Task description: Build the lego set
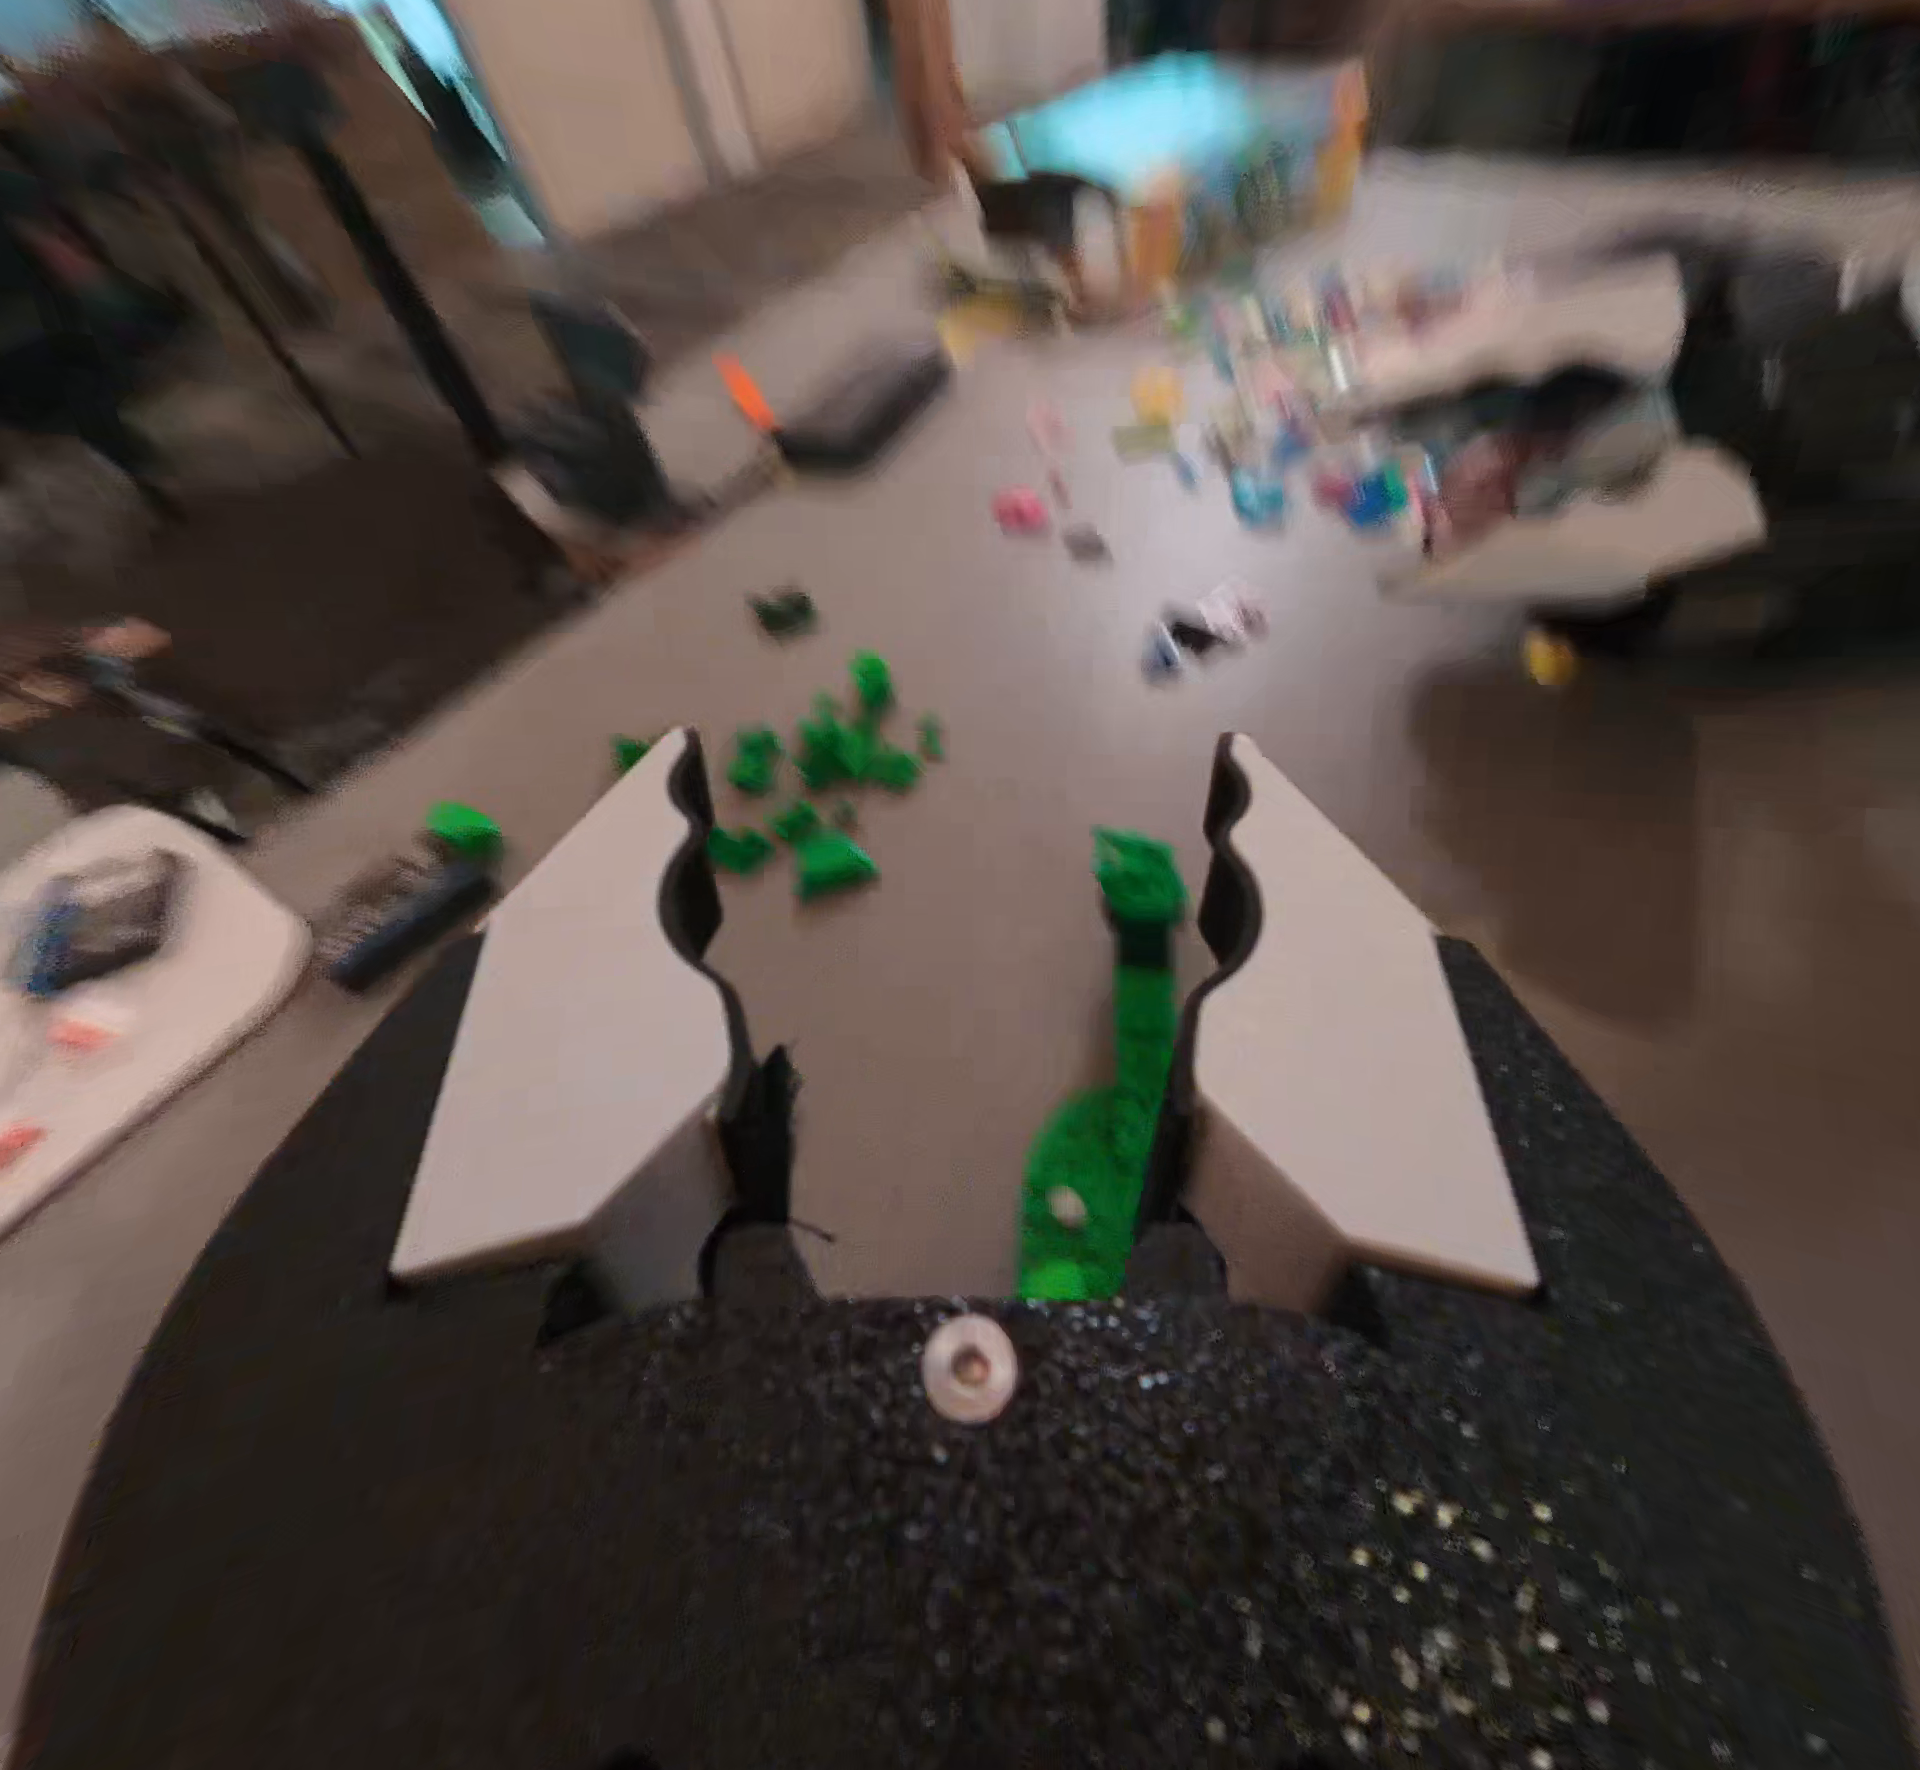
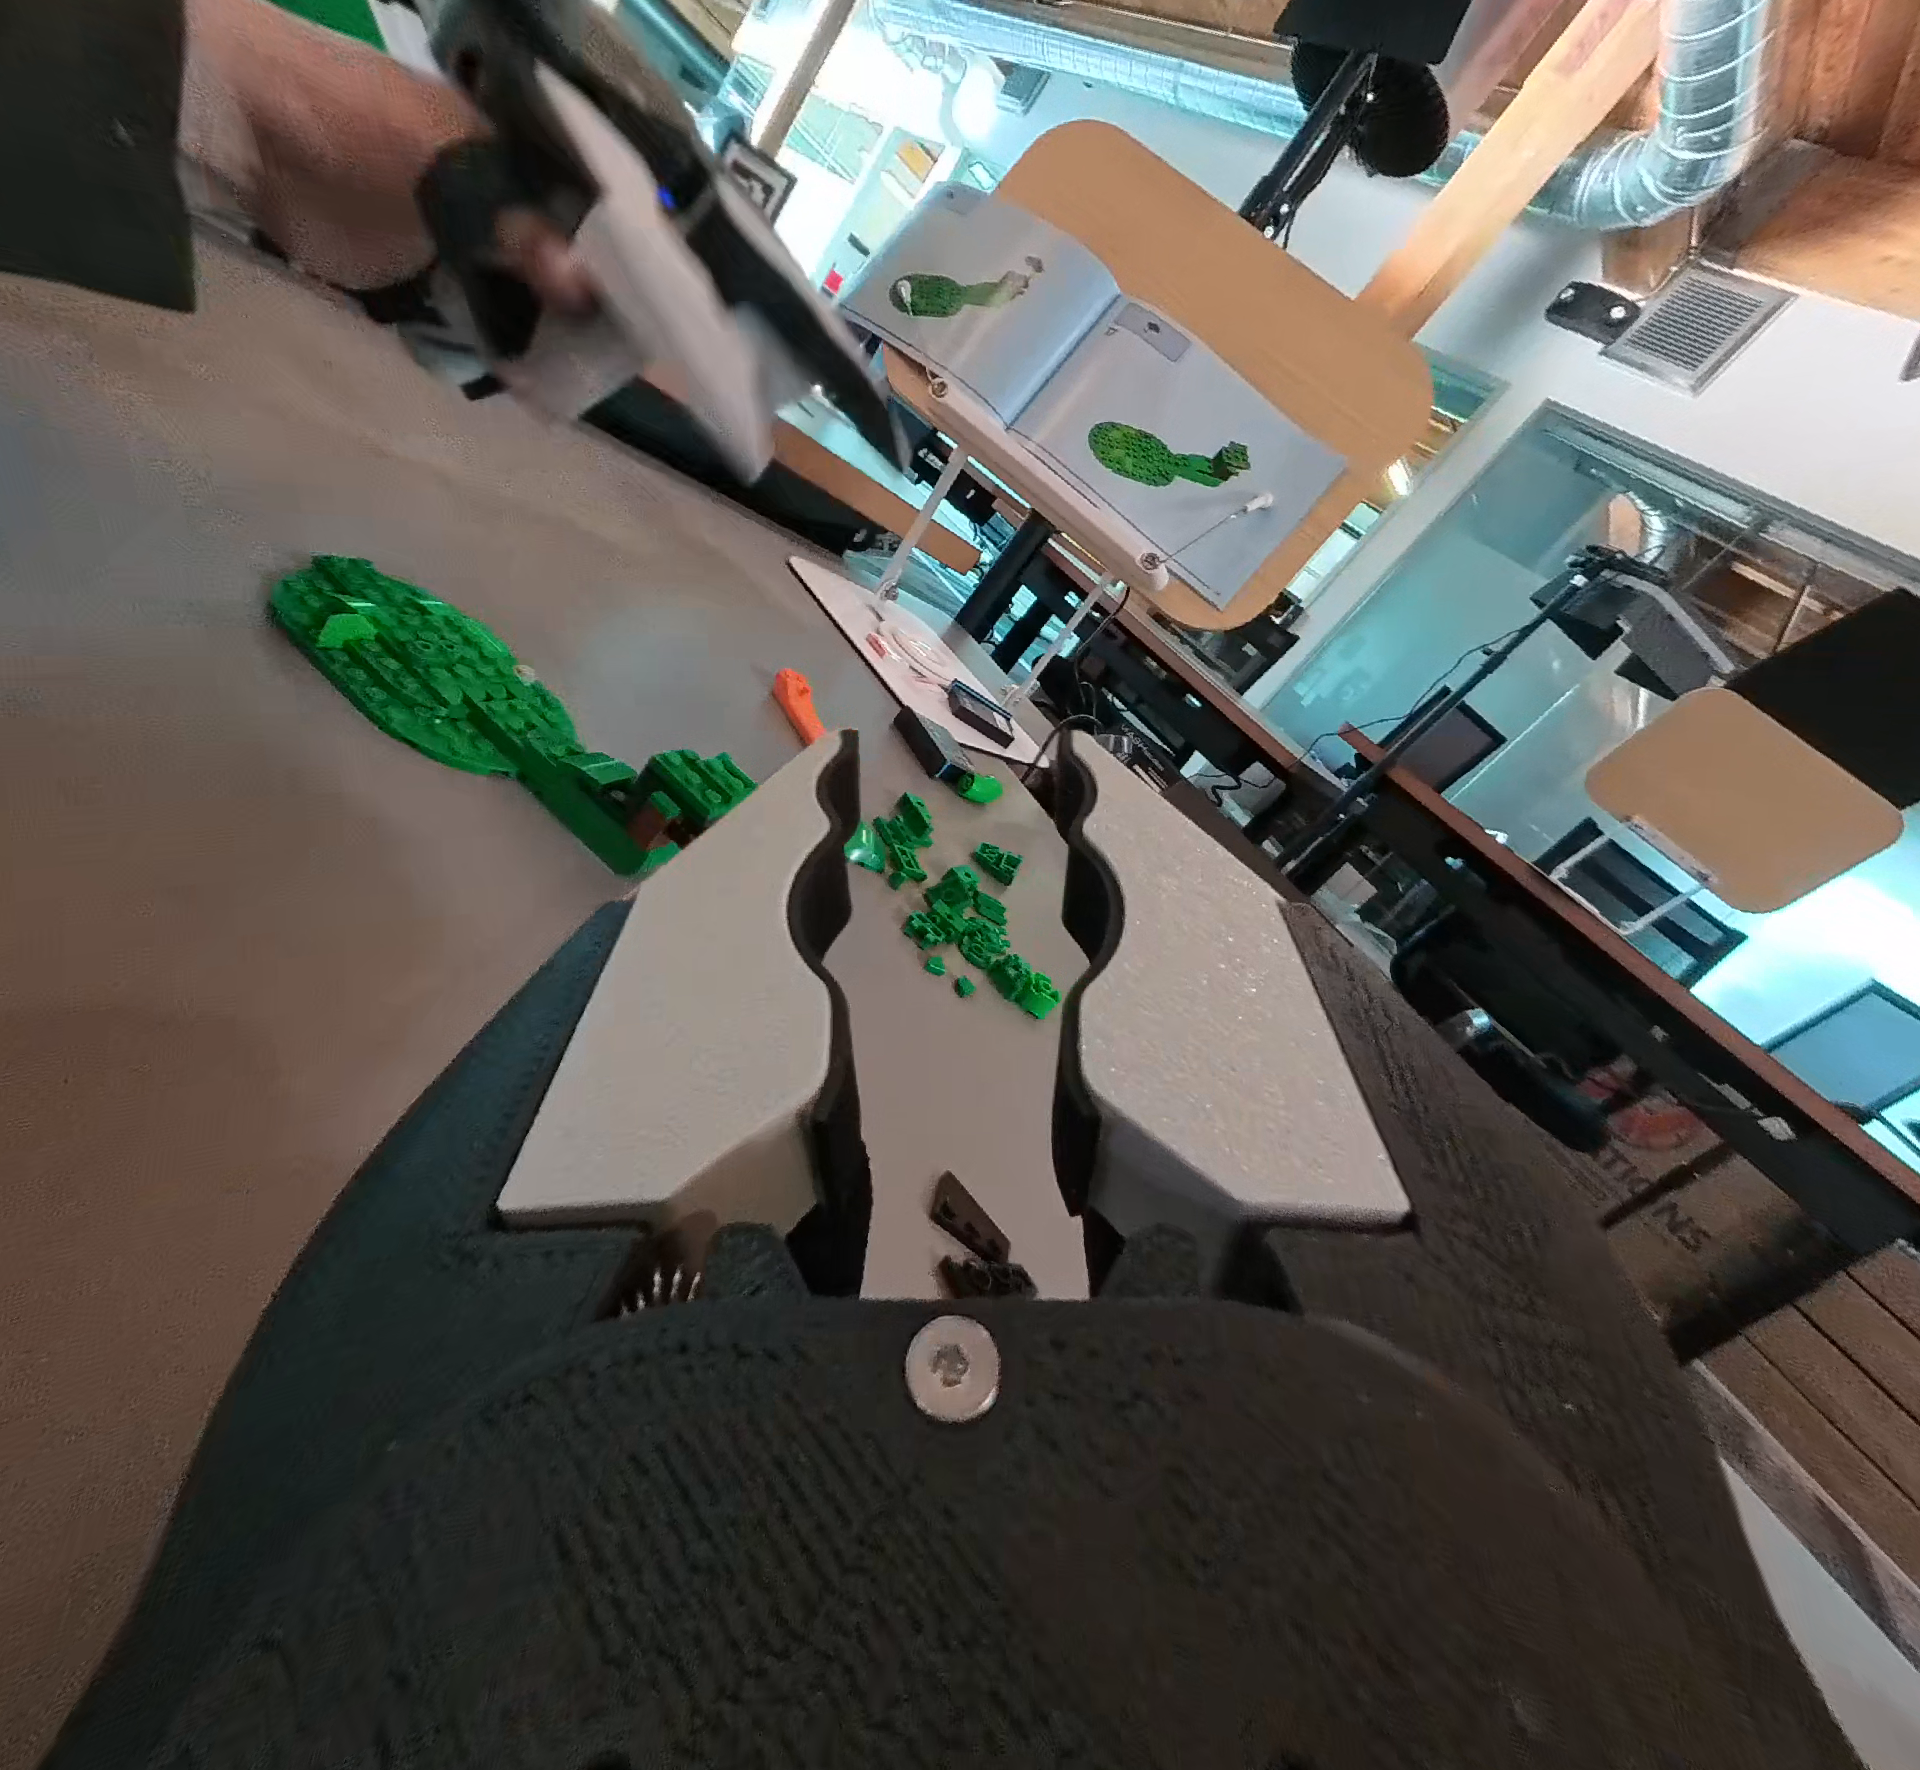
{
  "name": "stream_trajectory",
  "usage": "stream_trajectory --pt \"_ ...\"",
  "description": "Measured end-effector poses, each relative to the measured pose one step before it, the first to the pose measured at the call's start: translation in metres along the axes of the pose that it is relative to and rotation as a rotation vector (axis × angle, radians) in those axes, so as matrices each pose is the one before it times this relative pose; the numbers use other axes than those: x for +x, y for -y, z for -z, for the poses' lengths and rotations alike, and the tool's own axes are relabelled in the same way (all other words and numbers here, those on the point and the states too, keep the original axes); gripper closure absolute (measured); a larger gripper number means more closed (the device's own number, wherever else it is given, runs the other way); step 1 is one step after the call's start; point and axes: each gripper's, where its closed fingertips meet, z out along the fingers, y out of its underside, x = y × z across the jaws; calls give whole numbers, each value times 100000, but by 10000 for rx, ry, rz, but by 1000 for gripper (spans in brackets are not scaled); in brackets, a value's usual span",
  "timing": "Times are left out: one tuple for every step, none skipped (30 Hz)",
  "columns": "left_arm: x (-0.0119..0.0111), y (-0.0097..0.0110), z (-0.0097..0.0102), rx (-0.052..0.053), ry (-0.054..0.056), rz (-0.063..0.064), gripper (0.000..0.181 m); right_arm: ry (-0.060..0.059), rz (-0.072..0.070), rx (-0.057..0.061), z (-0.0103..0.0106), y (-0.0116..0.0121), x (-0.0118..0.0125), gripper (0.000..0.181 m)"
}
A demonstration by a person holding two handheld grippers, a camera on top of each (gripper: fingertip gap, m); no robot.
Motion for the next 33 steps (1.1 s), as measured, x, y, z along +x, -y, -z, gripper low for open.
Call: stream_trajectory --pt "-2043 1862 1260 1305 715 229 88 -30 11 -26 -5 -83 75 145" --pt "-2423 1699 1098 1325 946 268 91 -3 11 -10 -14 -62 22 146" --pt "-2394 1383 993 1299 984 200 100 3 6 -9 -22 -49 -7 146" --pt "-2223 995 970 1225 963 115 109 -4 4 -31 -28 -79 12 146" --pt "-2088 475 960 982 977 49 114 8 -8 -43 -31 -88 -9 146" --pt "-1789 -88 875 611 858 -67 117 24 -29 -38 -48 -84 -25 146" --pt "-1327 -460 619 245 625 -165 119 27 -49 -31 -36 -72 -27 146" --pt "-625 -724 286 -117 237 -276 119 34 -67 -12 -34 -33 -12 146" --pt "-161 -834 91 -292 43 -384 118 16 -70 8 -39 -18 15 146" --pt "-43 -683 49 -217 98 -399 116 1 -56 -17 -50 -75 38 146" --pt "77 -446 84 -48 117 -357 119 4 -37 -55 -71 -130 26 146" --pt "79 -245 63 69 161 -281 120 2 -22 -63 -81 -138 14 147" --pt "186 -164 -44 28 63 -193 122 8 0 -49 -67 -101 -13 147" --pt "450 -195 -110 -86 -157 -148 122 4 31 -42 -56 -90 -21 147" --pt "516 -193 -145 -114 -228 -105 122 -3 53 -42 -21 -67 -23 147" --pt "500 -97 -121 -60 -206 -72 122 -2 62 -28 -8 -30 -40 148" --pt "456 -4 -98 24 -166 -70 121 5 67 -10 12 7 -56 148" --pt "452 61 -150 86 -169 0 120 -1 73 -7 11 4 -50 148" --pt "492 10 -203 71 -200 123 118 0 79 -14 -15 -18 -49 149" --pt "482 -226 -211 -50 -207 154 118 8 80 -29 -37 -50 -48 149" --pt "402 -375 -197 -138 -159 45 118 11 73 -28 -39 -46 -44 149" --pt "325 -347 -171 -166 -120 -102 119 -10 54 27 7 33 14 150" --pt "227 -204 -87 -132 -70 -187 119 -44 30 89 51 139 75 149" --pt "125 -41 -26 -48 -7 -184 121 -46 5 111 99 175 114 149" --pt "82 11 22 -17 20 -155 123 -7 -17 82 86 124 55 150" --pt "67 -9 20 -20 3 -111 125 18 -25 24 55 24 13 150" --pt "89 -13 3 -19 -24 -64 126 -8 -16 -14 23 -50 41 149" --pt "94 -26 -22 -14 -41 -29 127 -29 -13 0 -4 -47 59 150" --pt "105 -88 -53 -27 -47 -31 127 -10 -55 10 -27 -35 36 150" --pt "-4 -172 -83 -60 20 -44 126 8 -108 -5 -34 -57 22 150" --pt "9 -236 -108 -93 5 -39 123 22 -129 -14 -35 -62 28 150" --pt "72 -252 -99 -116 -29 3 120 16 -129 -16 -16 -75 57 151" --pt "108 -136 -69 -82 -60 14 119 -1 -123 -25 0 -99 90 151"
